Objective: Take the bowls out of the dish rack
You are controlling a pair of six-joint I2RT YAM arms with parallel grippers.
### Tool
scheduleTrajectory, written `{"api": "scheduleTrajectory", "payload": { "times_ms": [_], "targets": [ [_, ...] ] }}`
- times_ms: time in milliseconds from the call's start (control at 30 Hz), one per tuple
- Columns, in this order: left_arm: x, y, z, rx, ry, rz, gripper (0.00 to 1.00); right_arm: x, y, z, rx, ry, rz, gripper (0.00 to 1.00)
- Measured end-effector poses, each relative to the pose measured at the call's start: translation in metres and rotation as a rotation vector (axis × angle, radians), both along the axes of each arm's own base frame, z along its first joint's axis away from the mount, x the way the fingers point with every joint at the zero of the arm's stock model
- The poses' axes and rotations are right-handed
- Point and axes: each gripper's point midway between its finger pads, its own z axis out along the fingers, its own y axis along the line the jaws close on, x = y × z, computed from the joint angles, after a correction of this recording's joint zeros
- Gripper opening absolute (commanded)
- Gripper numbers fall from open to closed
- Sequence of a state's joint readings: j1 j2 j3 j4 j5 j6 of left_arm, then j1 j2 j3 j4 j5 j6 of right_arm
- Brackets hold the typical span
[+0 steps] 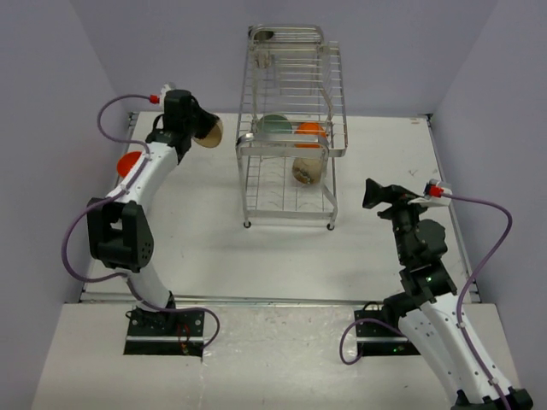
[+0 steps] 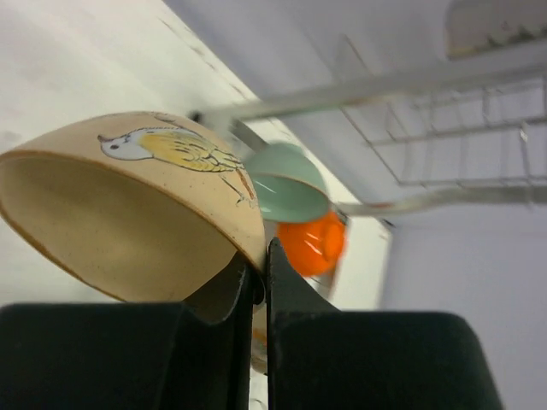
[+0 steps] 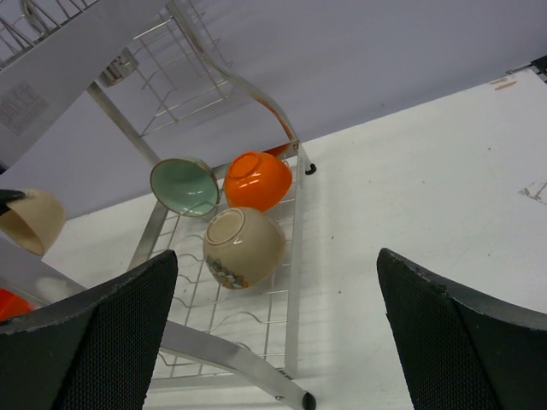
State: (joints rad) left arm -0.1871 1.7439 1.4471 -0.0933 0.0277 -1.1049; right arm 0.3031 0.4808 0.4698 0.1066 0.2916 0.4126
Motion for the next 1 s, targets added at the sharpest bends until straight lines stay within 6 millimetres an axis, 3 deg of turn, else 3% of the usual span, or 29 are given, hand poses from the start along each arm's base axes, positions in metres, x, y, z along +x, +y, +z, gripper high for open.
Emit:
{"api": "scheduleTrajectory", "payload": {
  "times_ms": [100,233,533,733,867,1000],
  "targets": [
    [-0.003,0.043,0.005,0.202,0.081,0.082,0.0,-0.001,0.001,0.001,0.005,-0.004,0.006,0.99],
    [-0.022,0.093,0.009,0.441,0.19,0.161,0.0,-0.001,0.004,0.002,0.009,-0.006,0.021,0.99],
    [-0.078,0.169,-0.038,0.772,0.505,0.21,0.0,-0.002,0.009,0.001,0.017,-0.004,0.051,0.99],
    [-0.08,0.179,-0.068,0.88,0.615,0.125,0.0,-0.002,0.011,0.002,0.019,-0.006,0.06,0.99],
    [-0.067,0.179,-0.108,0.939,0.717,0.028,0.0,-0.004,0.01,0.005,0.022,-0.017,0.06,0.99],
    [-0.068,0.178,-0.137,0.969,0.793,-0.047,0.0,-0.007,0.009,0.009,0.026,-0.031,0.06,0.99]
  ]
}}
